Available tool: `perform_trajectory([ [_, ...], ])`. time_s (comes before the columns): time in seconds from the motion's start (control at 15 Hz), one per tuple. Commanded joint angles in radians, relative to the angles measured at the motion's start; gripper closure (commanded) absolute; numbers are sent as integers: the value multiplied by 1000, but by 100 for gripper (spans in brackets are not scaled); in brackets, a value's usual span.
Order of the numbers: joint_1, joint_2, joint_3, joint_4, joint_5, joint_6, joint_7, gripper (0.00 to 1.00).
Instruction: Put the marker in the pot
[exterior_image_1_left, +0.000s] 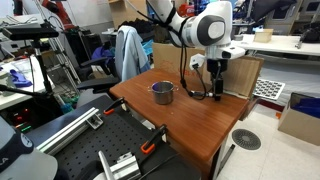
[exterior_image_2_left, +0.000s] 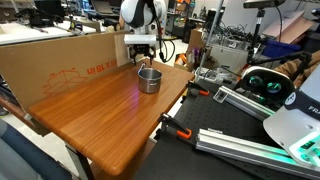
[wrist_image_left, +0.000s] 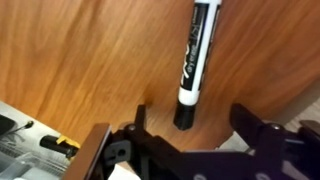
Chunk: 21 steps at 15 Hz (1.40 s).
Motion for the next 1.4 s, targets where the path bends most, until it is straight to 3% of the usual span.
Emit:
perform_trajectory([
  [0.0, -3, 19, 0, 35, 5, -15, -28, 44],
  [0.47, -18, 10, 17, 40, 27, -11, -69, 96],
  [0.53, -20, 8, 20, 39, 31, -9, -75, 99],
  [0.67, -24, -1, 24, 28, 38, 4, -89, 95],
  [1.0, -46, -68, 63, -39, 102, 48, -162, 95],
  [1.33, -79, -252, 132, -194, 220, 79, -319, 95],
])
